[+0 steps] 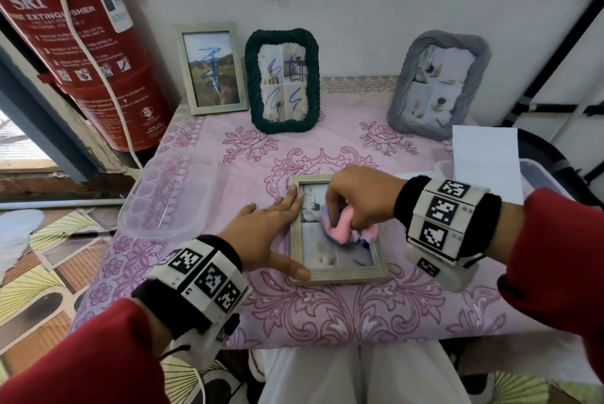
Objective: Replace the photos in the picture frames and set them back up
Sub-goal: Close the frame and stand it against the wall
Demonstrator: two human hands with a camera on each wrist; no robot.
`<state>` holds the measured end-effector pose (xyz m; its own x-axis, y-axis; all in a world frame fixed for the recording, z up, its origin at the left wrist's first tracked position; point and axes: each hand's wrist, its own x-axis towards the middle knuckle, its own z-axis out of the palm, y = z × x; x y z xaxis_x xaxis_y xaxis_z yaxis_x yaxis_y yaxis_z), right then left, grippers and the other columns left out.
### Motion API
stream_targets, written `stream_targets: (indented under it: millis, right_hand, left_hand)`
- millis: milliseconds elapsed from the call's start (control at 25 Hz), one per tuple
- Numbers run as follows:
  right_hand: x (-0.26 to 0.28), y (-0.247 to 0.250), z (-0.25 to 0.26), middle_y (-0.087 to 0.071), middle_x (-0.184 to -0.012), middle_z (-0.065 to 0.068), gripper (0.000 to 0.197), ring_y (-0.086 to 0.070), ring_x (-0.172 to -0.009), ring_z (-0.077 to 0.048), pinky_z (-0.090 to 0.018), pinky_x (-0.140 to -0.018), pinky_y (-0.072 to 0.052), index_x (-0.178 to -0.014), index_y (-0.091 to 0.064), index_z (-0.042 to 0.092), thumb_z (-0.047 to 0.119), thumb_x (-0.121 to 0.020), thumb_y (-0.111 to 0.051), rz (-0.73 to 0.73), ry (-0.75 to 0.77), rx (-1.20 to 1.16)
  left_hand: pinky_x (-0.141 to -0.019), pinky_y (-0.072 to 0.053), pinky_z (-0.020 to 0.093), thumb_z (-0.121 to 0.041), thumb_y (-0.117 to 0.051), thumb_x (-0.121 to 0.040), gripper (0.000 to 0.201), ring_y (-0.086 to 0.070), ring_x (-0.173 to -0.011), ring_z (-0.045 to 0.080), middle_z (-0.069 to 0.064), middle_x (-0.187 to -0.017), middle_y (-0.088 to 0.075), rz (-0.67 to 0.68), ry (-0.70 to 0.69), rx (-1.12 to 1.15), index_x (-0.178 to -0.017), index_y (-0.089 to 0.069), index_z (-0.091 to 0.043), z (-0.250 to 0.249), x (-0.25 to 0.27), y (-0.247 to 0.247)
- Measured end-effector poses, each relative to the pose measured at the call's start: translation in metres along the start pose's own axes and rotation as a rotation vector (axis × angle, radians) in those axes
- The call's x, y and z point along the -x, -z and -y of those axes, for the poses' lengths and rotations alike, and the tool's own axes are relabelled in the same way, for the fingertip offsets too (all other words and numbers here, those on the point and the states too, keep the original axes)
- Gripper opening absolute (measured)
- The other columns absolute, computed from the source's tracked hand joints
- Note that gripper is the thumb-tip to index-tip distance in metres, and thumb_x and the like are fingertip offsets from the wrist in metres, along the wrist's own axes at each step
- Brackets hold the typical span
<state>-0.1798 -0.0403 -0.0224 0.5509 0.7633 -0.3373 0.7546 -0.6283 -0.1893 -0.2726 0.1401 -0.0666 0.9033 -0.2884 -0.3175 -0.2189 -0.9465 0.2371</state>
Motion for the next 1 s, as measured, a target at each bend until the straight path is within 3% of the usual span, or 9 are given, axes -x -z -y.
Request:
stream_targets:
  millis: [240, 480, 560, 640, 720, 800, 880, 1000]
  right_hand:
    - [-0.015, 0.007, -0.01, -0.073, -0.076, -0.006, 0.03, -0.067, -0.072, -0.022, -0.029, -0.062, -0.052, -0.074, -0.073, 0.015, -0.002, -0.057, -0.056, -0.083, -0.077, -0.026]
    - [-0.02, 0.004, -0.016, -0.074, -0.082, -0.005, 0.033, -0.066, -0.079, -0.024, -0.031, -0.069, -0.052, -0.079, -0.076, 0.017, 0.0, -0.06, -0.055, -0.22, -0.086, -0.056]
    - [-0.016, -0.001, -0.018, -0.075, -0.082, -0.005, 0.032, -0.066, -0.079, -0.022, -0.031, -0.07, -0.051, -0.082, -0.077, 0.017, 0.001, -0.061, -0.058, -0.284, -0.081, -0.117]
    - [-0.011, -0.006, -0.016, -0.075, -0.082, -0.007, 0.028, -0.067, -0.077, -0.021, -0.031, -0.07, -0.05, -0.085, -0.077, 0.017, 0.005, -0.064, -0.065, -0.319, -0.06, -0.204]
    - [-0.001, -0.012, -0.01, -0.075, -0.082, -0.004, 0.025, -0.065, -0.072, -0.014, -0.028, -0.067, -0.046, -0.088, -0.077, 0.018, 0.011, -0.064, -0.073, -0.305, -0.005, -0.253]
    - [0.012, -0.02, -0.001, -0.075, -0.081, 0.002, 0.027, -0.057, -0.067, -0.005, -0.014, -0.062, -0.036, -0.088, -0.076, 0.018, 0.02, -0.061, -0.078, -0.263, 0.069, -0.238]
    - [0.029, -0.026, 0.008, -0.075, -0.08, 0.003, 0.026, -0.052, -0.064, -0.001, -0.005, -0.062, -0.034, -0.085, -0.076, 0.019, 0.025, -0.06, -0.07, -0.222, 0.109, -0.227]
    - [0.05, -0.03, 0.014, -0.073, -0.086, 0.003, 0.027, -0.059, -0.074, -0.01, -0.013, -0.07, -0.04, -0.088, -0.073, 0.022, 0.019, -0.064, -0.062, -0.182, 0.071, -0.207]
  left_hand:
    - [-0.115, -0.019, 0.041, -0.074, -0.061, -0.061, 0.123, -0.017, -0.144, 0.011, -0.006, -0.156, 0.019, -0.008, -0.013, 0.021, -0.149, 0.009, -0.025, 0.003, -0.001, -0.002]
    - [-0.116, -0.018, 0.042, -0.074, -0.063, -0.061, 0.123, -0.021, -0.142, 0.011, -0.007, -0.155, 0.02, 0.006, -0.011, 0.045, -0.149, 0.008, -0.026, 0.004, -0.003, -0.002]
    - [-0.116, -0.017, 0.042, -0.072, -0.064, -0.062, 0.123, -0.024, -0.142, 0.013, -0.006, -0.156, 0.019, 0.009, -0.001, 0.03, -0.149, 0.008, -0.025, 0.002, -0.003, -0.001]
    - [-0.116, -0.012, 0.044, -0.07, -0.064, -0.064, 0.122, -0.016, -0.144, 0.012, -0.004, -0.156, 0.02, 0.015, 0.009, 0.011, -0.149, 0.01, -0.023, -0.001, -0.002, -0.001]
    - [-0.117, -0.005, 0.047, -0.067, -0.063, -0.067, 0.122, -0.007, -0.146, 0.012, -0.002, -0.156, 0.021, 0.038, 0.021, -0.003, -0.147, 0.017, -0.023, -0.005, 0.0, 0.0]
    - [-0.116, 0.001, 0.05, -0.066, -0.064, -0.068, 0.121, -0.007, -0.146, 0.016, 0.002, -0.156, 0.019, 0.057, 0.036, -0.024, -0.146, 0.019, -0.026, -0.009, 0.0, 0.002]
    - [-0.115, 0.003, 0.053, -0.067, -0.063, -0.067, 0.118, -0.01, -0.146, 0.02, 0.005, -0.157, 0.017, 0.069, 0.058, -0.099, -0.148, 0.012, -0.027, -0.011, -0.001, 0.007]
    - [-0.114, 0.0, 0.057, -0.073, -0.061, -0.064, 0.115, -0.007, -0.146, 0.031, 0.005, -0.158, 0.015, 0.081, 0.095, -0.24, -0.15, 0.002, -0.03, -0.016, -0.003, 0.012]
